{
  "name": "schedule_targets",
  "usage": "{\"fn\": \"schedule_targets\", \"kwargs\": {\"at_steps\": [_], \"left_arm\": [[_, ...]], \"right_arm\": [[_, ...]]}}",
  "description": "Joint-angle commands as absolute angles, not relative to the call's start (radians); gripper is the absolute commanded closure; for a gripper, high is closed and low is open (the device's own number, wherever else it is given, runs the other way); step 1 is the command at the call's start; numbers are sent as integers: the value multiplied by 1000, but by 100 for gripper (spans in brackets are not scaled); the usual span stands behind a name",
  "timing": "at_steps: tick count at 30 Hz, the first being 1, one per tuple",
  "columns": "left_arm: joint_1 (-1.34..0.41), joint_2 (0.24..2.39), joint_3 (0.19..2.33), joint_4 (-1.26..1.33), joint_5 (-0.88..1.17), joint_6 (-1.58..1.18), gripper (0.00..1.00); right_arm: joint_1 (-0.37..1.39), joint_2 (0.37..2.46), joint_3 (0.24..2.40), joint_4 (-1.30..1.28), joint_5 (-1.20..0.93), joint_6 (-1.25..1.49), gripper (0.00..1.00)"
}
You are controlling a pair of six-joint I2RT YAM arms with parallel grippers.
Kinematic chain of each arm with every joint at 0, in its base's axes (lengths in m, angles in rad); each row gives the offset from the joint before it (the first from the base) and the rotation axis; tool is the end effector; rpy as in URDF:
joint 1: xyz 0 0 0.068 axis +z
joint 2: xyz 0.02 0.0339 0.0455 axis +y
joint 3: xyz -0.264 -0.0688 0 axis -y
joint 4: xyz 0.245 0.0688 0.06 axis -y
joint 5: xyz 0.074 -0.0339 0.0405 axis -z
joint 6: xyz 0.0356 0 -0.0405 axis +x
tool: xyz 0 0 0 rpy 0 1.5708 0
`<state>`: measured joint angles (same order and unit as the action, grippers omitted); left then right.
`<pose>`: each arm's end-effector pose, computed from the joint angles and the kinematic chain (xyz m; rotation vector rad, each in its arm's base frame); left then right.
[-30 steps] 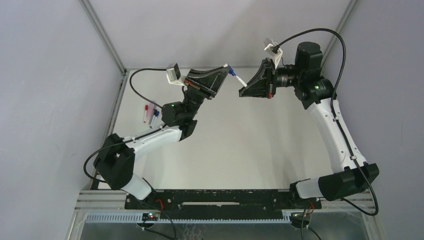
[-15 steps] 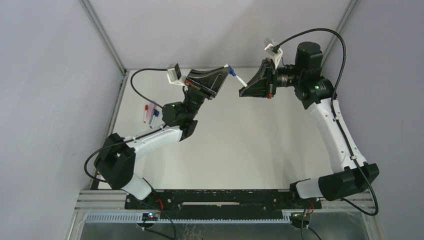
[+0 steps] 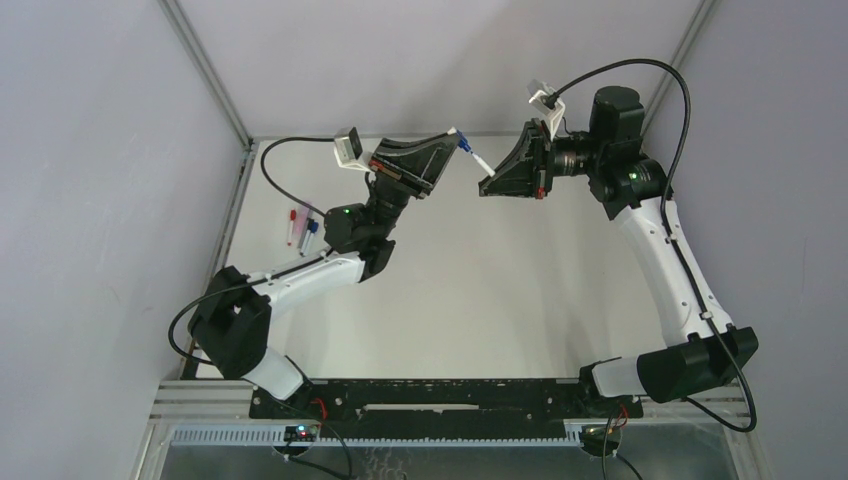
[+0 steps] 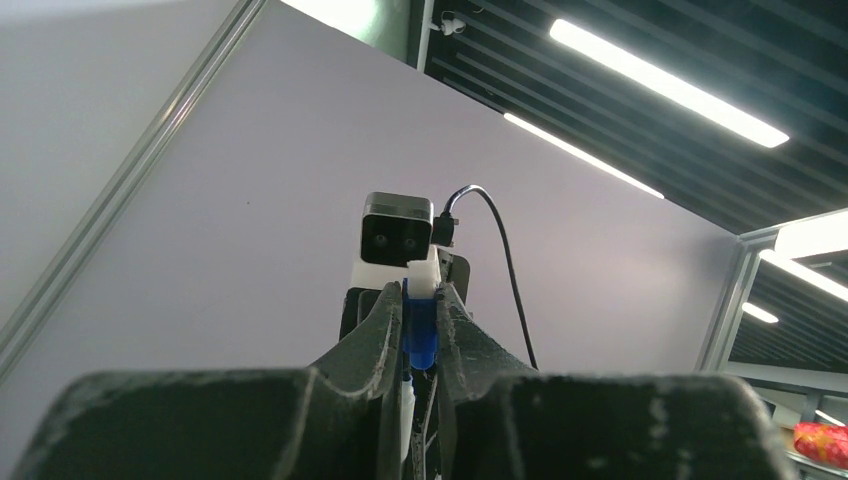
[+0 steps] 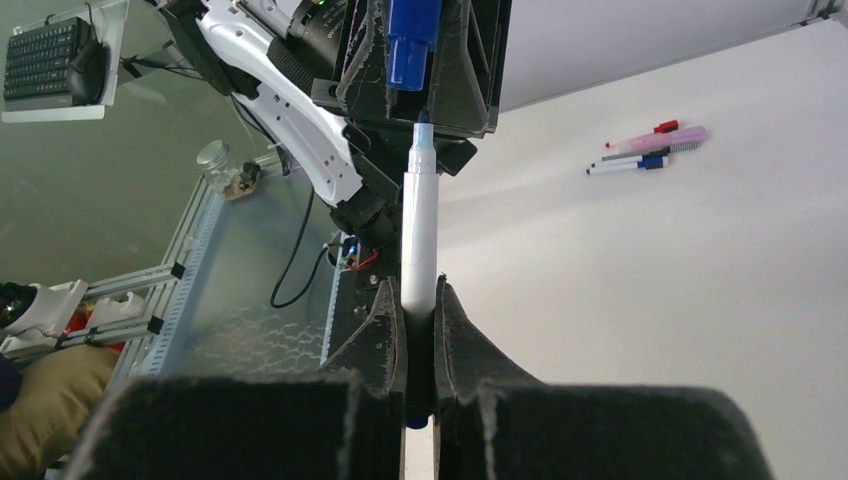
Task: Insert the pens into the pen caps
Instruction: Insert the pen cap onto the pen.
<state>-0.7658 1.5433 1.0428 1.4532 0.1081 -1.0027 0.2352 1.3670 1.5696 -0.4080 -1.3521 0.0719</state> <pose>0.2279 -0.2245 0.4016 0.0354 0.7161 -1.7367 0.2588 0.0978 0.4634 -1.1139 1.4365 1.3963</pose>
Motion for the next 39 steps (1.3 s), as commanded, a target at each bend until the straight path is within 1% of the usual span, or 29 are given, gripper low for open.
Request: {"fn": "schedule_targets", "kwargs": {"at_steps": [1, 17, 39], "left_arm": [[-772, 1529, 1046, 1480, 106, -983, 100], [-772, 1557, 1066, 1481, 113, -1006, 100], [-778, 1553, 1069, 1481, 127, -1025, 100]], "right_arm": [[230, 1335, 1571, -388, -1375, 65, 100], [232, 1339, 1583, -370, -1386, 89, 100], [223, 1340, 1590, -374, -1348, 96, 100]]}}
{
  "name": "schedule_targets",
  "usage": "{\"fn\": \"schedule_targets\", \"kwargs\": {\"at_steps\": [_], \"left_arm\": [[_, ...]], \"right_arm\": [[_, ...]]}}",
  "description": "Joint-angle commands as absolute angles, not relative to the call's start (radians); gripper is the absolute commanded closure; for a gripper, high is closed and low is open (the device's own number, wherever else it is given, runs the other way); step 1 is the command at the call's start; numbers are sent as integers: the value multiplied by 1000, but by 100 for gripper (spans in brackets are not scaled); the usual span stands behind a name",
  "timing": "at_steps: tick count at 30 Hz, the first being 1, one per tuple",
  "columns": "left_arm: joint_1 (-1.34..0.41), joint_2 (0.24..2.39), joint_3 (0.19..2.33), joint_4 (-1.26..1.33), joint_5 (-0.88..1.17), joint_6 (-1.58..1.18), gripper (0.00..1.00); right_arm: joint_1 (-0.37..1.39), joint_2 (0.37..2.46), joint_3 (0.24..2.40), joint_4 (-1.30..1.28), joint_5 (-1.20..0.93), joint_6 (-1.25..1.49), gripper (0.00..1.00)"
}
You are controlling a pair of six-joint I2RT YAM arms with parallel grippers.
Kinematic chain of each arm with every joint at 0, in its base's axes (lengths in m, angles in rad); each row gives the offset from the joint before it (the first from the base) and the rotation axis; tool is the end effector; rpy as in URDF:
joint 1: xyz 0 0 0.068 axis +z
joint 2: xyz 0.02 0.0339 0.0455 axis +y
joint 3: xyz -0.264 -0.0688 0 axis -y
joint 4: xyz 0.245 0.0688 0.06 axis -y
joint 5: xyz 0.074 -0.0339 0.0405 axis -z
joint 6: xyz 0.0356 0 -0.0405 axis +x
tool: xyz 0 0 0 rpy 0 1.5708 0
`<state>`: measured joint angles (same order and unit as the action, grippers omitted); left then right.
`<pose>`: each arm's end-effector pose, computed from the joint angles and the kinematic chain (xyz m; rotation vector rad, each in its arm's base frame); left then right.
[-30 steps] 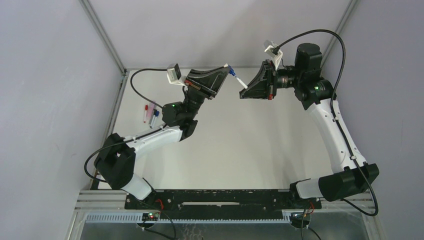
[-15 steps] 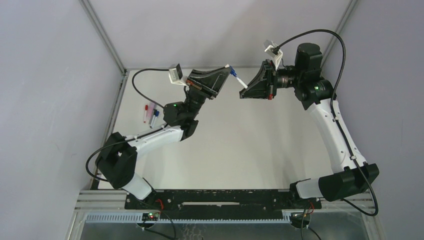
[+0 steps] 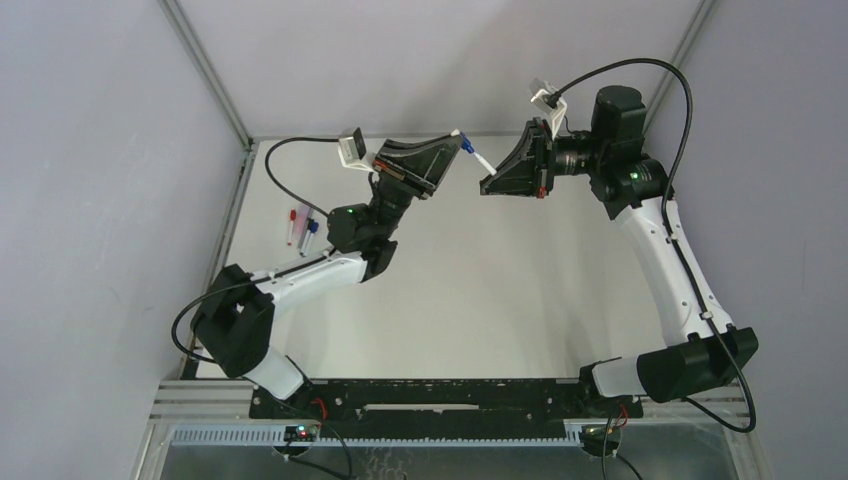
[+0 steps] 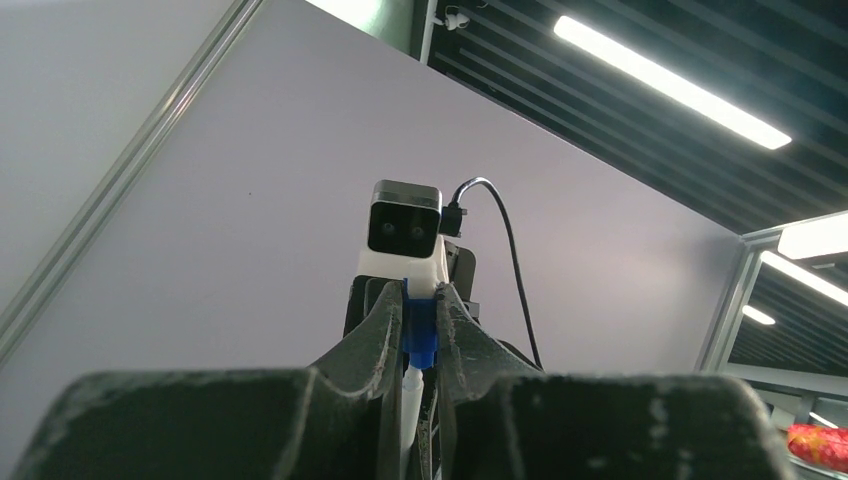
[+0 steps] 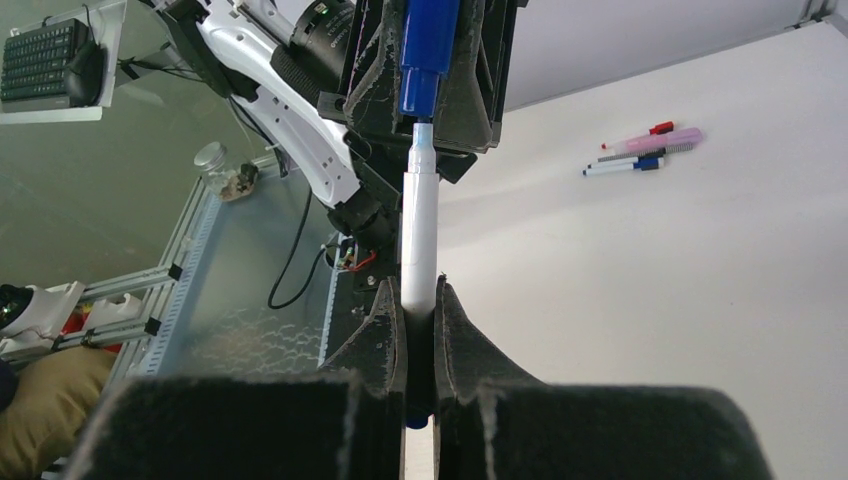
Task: Insert the pens into the pen caps
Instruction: Insert the pen cap onto the pen.
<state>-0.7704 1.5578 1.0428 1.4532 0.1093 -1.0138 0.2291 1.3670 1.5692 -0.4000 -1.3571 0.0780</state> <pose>0.2298 -0.2284 0.3972 0.0323 0.7346 -1.7497 0.2594 0.0962 0.4640 -1.1116 1.4340 1.3959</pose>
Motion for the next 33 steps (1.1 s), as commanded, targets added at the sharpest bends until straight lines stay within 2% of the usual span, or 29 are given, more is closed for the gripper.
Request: {"fn": "schedule_targets", "kwargs": {"at_steps": [1, 19, 33], "left_arm": [[-780, 1552, 1069, 1481, 127, -1025, 100], [-794, 1600, 1106, 1479, 138, -1049, 100], [-818, 1641, 1136, 1473, 201, -1057, 100]], "right_arm": [[222, 1339, 1591, -374, -1348, 95, 100], [219, 1338, 1613, -392, -1333, 92, 100], [204, 1320, 1631, -451, -1227, 45, 100]]}}
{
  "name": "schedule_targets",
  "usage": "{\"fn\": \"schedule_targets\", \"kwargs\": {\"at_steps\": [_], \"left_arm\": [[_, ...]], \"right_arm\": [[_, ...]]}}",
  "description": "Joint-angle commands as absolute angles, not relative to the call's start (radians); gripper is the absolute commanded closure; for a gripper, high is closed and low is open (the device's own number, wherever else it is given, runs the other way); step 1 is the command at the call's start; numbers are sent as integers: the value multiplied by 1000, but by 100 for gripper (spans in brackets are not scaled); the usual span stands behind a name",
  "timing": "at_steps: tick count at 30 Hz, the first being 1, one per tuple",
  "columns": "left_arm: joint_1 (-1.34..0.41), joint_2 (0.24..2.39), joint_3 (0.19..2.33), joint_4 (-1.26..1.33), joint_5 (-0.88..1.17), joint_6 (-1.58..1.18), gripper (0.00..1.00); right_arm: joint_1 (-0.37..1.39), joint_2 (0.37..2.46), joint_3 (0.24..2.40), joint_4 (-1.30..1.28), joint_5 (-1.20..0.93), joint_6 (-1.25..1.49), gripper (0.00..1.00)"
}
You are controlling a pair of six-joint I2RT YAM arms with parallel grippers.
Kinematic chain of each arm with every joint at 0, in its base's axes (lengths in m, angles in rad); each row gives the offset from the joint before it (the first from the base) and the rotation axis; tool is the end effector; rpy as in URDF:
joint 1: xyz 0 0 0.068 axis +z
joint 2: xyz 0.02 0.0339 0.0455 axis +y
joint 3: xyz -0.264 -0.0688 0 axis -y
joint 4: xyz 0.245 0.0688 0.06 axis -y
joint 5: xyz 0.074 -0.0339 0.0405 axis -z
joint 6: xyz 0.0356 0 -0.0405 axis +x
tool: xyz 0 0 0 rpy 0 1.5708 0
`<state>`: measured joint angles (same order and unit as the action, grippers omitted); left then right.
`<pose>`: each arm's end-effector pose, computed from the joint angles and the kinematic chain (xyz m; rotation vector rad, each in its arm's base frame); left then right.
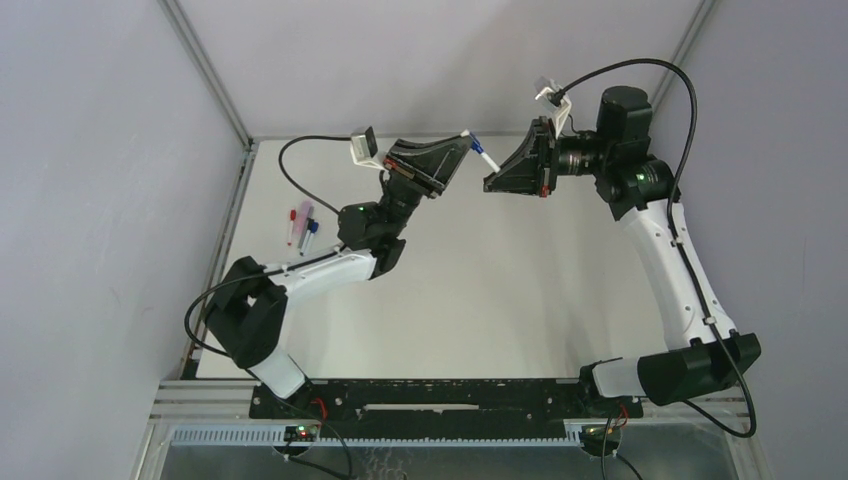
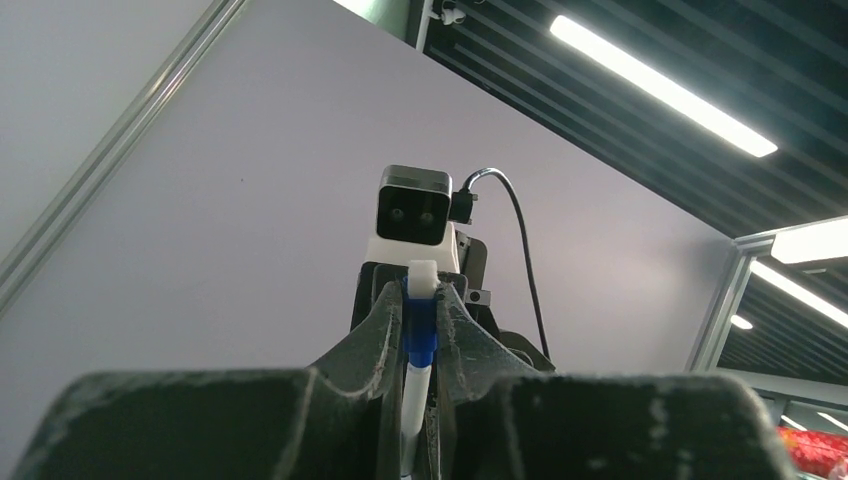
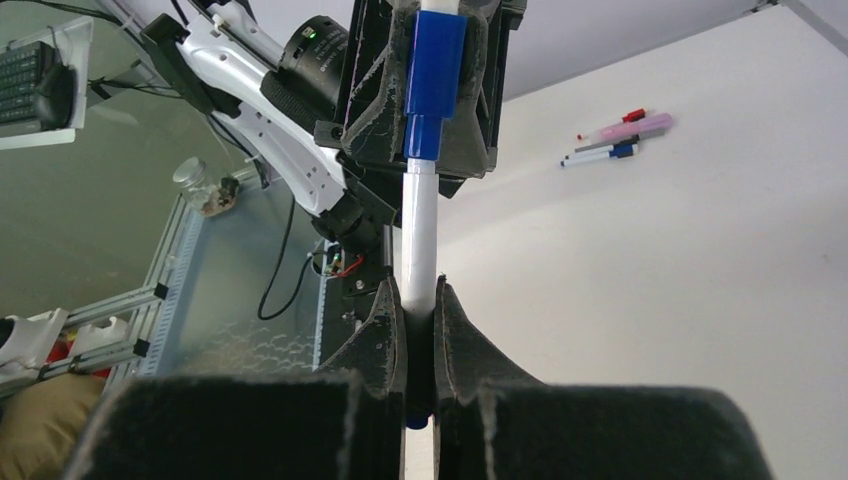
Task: Insert the pens into the pen caps
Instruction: Insert the pen cap onto the pen.
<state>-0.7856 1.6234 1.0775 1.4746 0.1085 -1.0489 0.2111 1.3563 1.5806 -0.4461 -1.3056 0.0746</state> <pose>0.2376 -0.2431 0.3888 0.0227 0.7514 -1.7958 0.2574 0.0903 0.4661 -1.0529 1.4843 1.3518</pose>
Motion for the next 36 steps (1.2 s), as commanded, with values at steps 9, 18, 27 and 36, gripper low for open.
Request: {"fn": "schedule_targets", "kwargs": {"at_steps": [9, 18, 27, 36], "left_arm": [[-885, 1683, 1134, 1327, 323, -1031, 100], [-1010, 1605, 996, 1133, 255, -867, 100], [-1094, 1567, 918, 1047, 265, -850, 100], [-1150, 1548, 872, 855, 275, -832, 100]], "right_arm": [[199, 1252, 1522, -432, -1123, 16, 100], [186, 1159, 1343, -228, -1169, 161, 100], [170, 1113, 1201, -28, -1277, 270, 100], [149, 1024, 1103, -4, -1215, 231, 100]]}}
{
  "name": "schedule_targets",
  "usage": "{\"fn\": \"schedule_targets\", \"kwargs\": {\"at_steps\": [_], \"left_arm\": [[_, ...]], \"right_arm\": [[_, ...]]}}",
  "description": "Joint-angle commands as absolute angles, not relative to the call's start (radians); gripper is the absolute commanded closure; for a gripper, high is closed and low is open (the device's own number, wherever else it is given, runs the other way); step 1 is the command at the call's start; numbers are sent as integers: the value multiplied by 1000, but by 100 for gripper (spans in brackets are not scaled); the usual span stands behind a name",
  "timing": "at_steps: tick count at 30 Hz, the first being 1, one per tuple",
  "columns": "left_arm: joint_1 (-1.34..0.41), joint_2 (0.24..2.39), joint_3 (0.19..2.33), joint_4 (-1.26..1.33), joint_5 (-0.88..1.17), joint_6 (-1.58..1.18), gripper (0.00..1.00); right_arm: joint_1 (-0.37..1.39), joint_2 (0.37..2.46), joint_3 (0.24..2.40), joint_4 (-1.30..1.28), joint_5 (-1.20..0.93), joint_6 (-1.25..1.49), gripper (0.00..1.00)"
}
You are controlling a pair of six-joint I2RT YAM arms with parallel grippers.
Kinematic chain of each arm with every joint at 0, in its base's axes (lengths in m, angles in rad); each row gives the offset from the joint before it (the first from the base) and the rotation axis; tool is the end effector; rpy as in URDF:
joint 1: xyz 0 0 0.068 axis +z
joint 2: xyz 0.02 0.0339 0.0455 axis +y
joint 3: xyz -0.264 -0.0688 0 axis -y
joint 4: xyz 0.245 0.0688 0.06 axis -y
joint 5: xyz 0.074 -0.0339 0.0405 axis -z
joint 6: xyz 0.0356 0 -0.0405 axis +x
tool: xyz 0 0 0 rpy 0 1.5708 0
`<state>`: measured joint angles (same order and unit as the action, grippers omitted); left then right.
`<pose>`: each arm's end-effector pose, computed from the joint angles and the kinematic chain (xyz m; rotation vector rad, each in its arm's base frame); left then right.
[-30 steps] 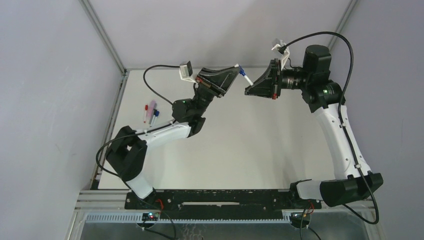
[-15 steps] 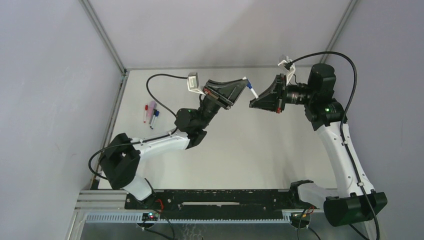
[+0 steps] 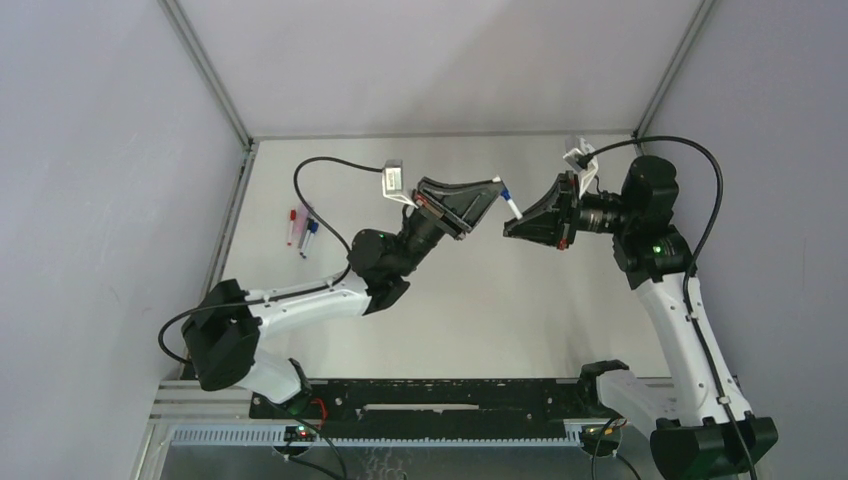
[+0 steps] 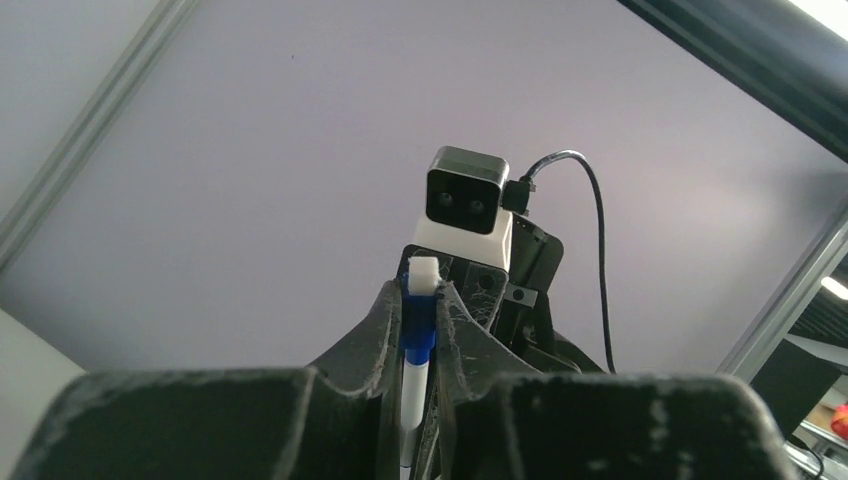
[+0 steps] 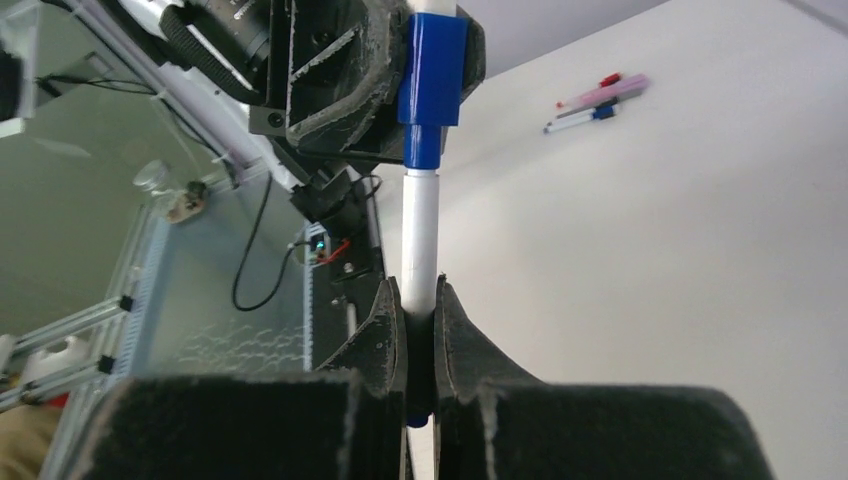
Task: Insert the pens into the pen caps
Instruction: Insert the pen cap onto the pen.
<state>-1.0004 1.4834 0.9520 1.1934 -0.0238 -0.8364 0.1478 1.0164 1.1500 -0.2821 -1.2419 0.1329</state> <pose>0.1762 -0.2731 0.3714 0.0599 1.0376 -1.6827 0.1933 0.0628 0.4174 -0.9443 1.5071 1.2549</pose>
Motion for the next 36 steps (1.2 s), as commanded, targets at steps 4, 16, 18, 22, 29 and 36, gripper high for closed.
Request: {"fn": "schedule_targets", "kwargs": {"at_steps": [4, 16, 18, 22, 29, 36], "left_arm": [[-1193, 1539, 832, 819, 247, -798, 100], [-1296, 1554, 804, 711, 51, -771, 100], [-1299, 1565, 764, 838, 118, -791, 100], [-1315, 1572, 756, 795, 88, -787, 100], [-1334, 1572, 719, 892, 67, -806, 100], [-1347, 1550, 698, 933, 33, -750, 100]], "right_arm": [[151, 1042, 1046, 118, -1248, 329, 100], [141, 1005, 863, 491, -1248, 547, 100], [144, 1005, 845, 536, -1251, 578, 100], [152, 975, 843, 422, -1178, 466, 100], [184, 977, 827, 404, -1194, 423, 100], [209, 975, 819, 324, -1185, 306, 100]]}}
